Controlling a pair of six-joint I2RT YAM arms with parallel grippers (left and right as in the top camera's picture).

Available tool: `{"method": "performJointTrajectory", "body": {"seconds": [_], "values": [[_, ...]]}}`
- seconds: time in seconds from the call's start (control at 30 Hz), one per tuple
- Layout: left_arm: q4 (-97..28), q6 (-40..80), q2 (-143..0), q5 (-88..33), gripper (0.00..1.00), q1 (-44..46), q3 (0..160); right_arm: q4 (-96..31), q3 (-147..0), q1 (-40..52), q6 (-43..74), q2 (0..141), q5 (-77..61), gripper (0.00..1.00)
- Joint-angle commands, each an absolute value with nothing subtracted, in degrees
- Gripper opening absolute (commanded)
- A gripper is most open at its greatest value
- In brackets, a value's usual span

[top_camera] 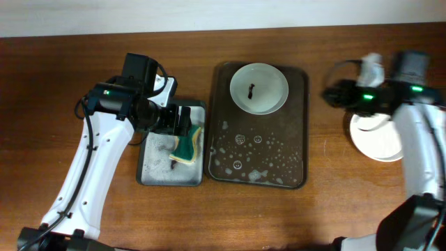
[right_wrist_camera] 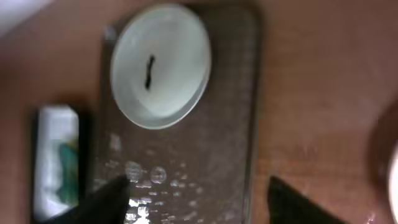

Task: Clean dirty plates on tray and stack at the side
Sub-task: 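Grasp the last white plate's rim with the right gripper and pull it closer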

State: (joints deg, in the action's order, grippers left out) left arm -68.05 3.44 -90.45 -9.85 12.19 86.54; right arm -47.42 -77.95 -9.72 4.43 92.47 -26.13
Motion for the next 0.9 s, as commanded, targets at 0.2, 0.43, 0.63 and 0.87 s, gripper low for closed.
{"method": "performJointTrajectory", "body": {"seconds": [0.2, 0.43, 0.63, 0.87], "values": [[-68.01, 3.16, -90.61, -10.09, 1.00, 11.81, 86.72, -21.71, -78.22, 4.49, 10.66, 113.58, -5.41, 0.66], [-68.01, 3.16, -90.61, -10.11, 1.00, 11.81, 86.72, -17.96, -78.24, 4.45, 16.40, 121.49, -12.05, 0.04], [-68.01, 3.16, -90.61, -10.09, 1.00, 11.81, 86.72, -34.06, -78.24, 4.49, 16.53, 103.94, -11.90, 0.04], [-68.01, 3.16, -90.61, -10.09, 1.00, 11.81, 86.72, -59.44, -74.85, 4.56, 17.32, 92.73, -11.79, 0.04]]}}
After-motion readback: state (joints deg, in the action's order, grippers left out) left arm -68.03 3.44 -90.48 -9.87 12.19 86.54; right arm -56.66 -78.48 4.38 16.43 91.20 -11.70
